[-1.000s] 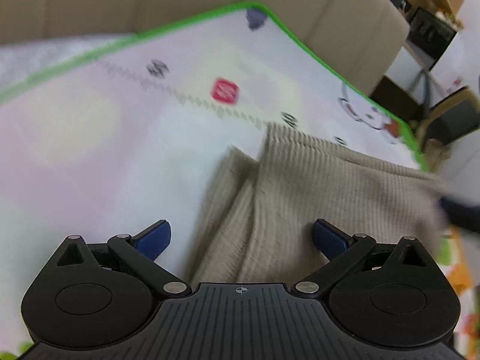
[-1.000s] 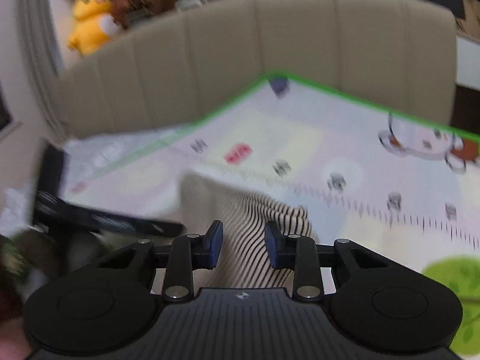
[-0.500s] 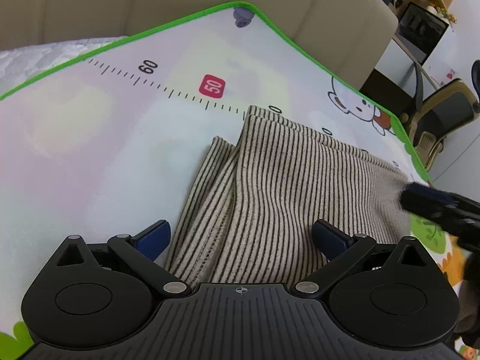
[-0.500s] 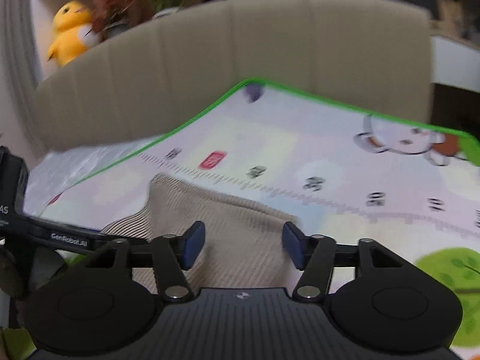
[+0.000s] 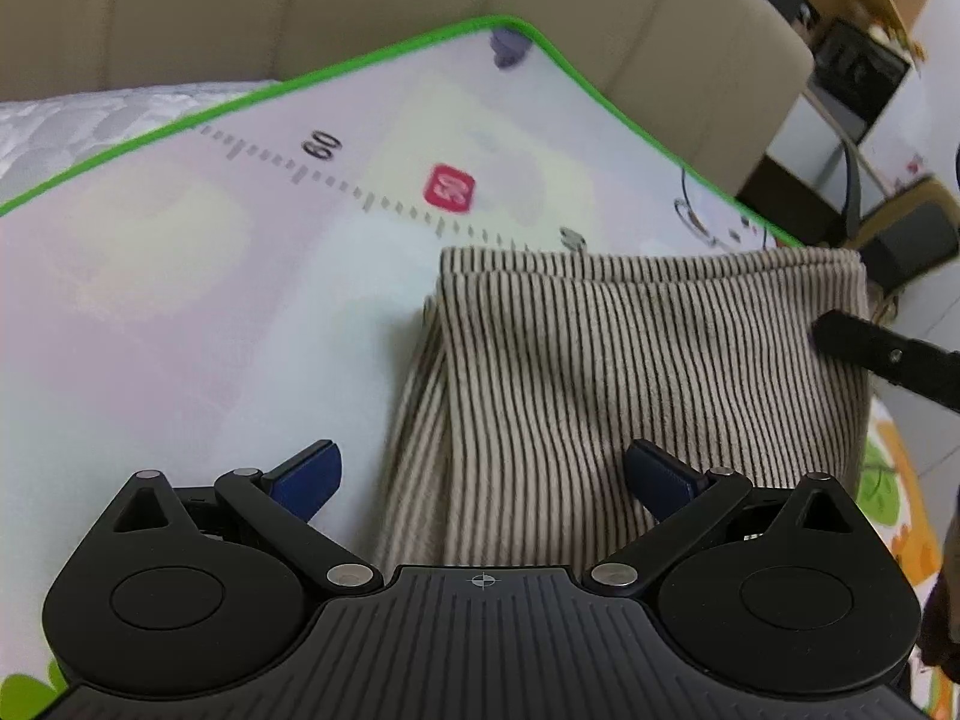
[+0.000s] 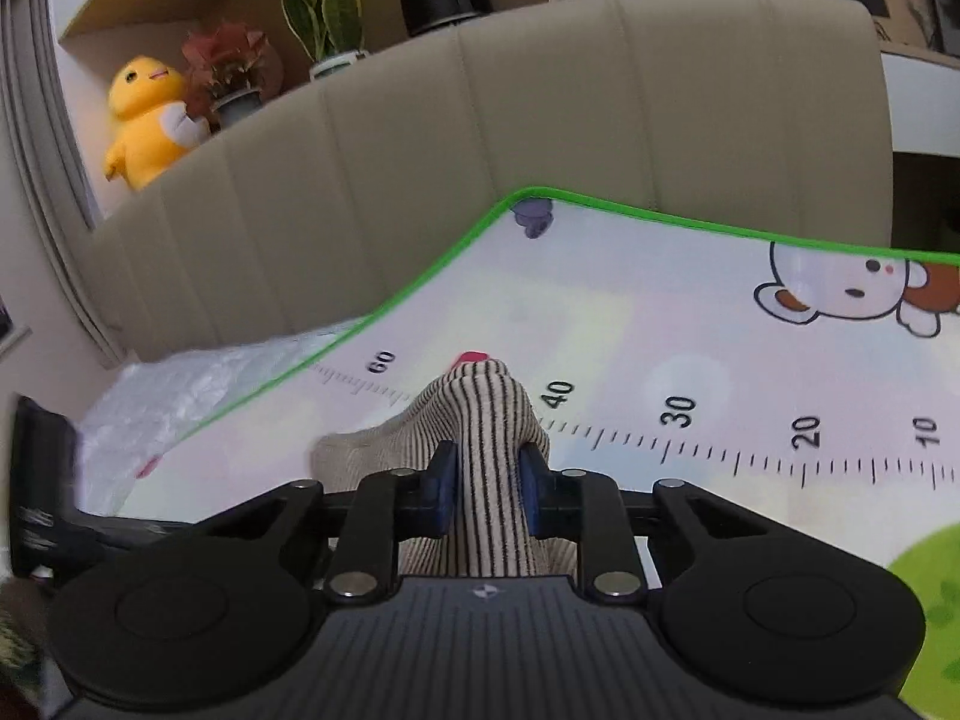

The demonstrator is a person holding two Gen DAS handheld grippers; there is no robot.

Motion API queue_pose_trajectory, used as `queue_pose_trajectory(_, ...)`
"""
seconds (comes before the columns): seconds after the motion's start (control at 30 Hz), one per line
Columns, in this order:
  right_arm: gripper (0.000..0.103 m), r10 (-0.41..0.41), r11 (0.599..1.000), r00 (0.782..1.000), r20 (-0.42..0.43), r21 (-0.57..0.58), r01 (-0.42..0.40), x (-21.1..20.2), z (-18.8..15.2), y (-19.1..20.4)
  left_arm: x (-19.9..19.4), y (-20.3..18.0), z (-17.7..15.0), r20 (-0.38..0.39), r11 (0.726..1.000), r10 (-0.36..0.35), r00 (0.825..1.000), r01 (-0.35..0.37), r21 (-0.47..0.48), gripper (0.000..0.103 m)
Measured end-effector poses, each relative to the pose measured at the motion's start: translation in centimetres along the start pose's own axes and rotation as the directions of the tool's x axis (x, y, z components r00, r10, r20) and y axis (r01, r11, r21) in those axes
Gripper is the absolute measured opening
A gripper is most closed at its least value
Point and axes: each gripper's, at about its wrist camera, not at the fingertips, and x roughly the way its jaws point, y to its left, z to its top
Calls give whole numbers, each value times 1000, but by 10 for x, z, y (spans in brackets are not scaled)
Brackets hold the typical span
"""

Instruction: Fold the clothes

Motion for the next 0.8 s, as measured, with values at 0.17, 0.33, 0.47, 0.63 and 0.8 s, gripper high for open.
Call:
queue_pose_trajectory(0.17, 35, -142, 989, 985, -101, -60, 136, 41, -32, -21, 2, 6, -1, -2, 1000, -2, 1000, 2, -23, 103)
queue_pose_trajectory(0.33, 41, -104, 994, 991, -81, 14, 106, 27, -26, -27, 6, -3, -1, -10, 999, 9, 1000, -9, 31, 103)
queue_pose_trajectory(0.47, 55, -61, 996, 997, -37, 68, 64, 13, -15, -29, 8, -3, -3, -23, 999, 21, 1000, -20, 38, 103)
queue_pose_trajectory(0.63, 57, -62, 991, 996, -68, 117, 69, 23, -8, -29, 7, -3, -4, -23, 999, 28, 999, -28, 36, 103)
queue_pose_trajectory(0.8, 28, 25, 999, 1000, -7, 37, -25, 14, 5, -9, 7, -2, -4, -22, 998, 41, 999, -40, 42, 103)
